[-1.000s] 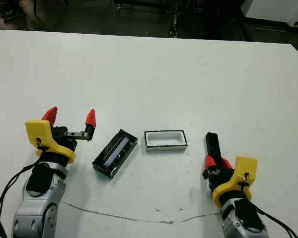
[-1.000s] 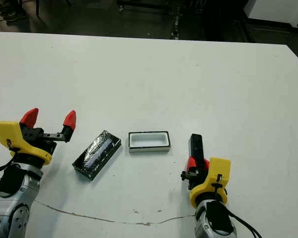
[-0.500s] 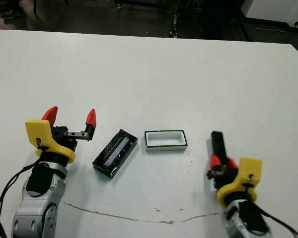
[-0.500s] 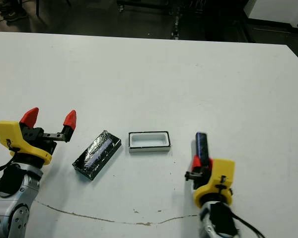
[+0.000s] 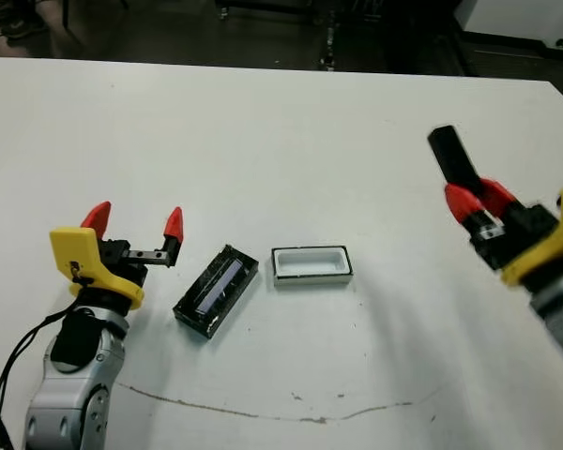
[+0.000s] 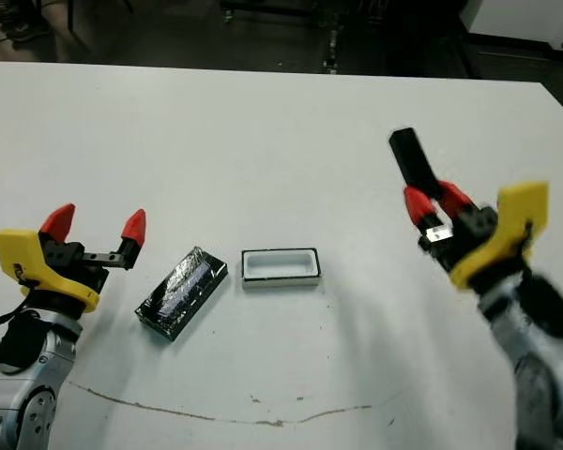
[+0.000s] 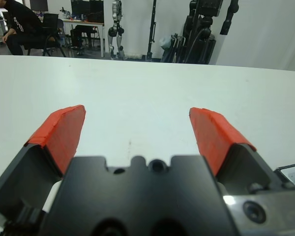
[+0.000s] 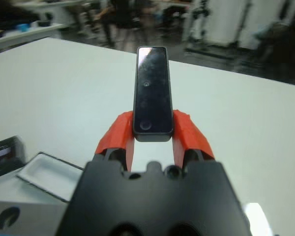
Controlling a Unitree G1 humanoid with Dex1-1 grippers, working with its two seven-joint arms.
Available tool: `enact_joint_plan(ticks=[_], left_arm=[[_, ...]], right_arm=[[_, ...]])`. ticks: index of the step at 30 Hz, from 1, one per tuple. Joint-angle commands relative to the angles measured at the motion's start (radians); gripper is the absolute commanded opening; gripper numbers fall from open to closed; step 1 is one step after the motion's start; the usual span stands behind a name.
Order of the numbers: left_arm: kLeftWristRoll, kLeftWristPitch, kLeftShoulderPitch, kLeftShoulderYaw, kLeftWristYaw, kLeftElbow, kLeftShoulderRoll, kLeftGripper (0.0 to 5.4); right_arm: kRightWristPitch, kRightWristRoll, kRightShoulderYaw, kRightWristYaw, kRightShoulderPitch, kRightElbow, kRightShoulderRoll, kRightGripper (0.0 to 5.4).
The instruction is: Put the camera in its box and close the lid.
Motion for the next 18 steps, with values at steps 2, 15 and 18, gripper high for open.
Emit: enact_joint_plan(ticks=[2, 15, 18], left_arm=[[0.010, 0.005, 0.004, -0.004, 0.001, 0.004, 0.006, 5.40], [0.014, 0.008, 0.005, -0.011, 0.014, 0.000, -0.005, 5.40], [0.018, 0.004, 0.006, -0.013, 0.018, 0.002, -0.008, 5.40]], right_arm=[[0.034, 0.008, 0.121, 0.211, -0.162, 0.163, -0.142, 1.64], [-0.144, -0.241, 0.537, 0.685, -0.474, 0.429, -0.242, 1.64], [-0.180, -0.284, 0.590, 0.766, -0.506, 0.467, -0.237, 1.64]])
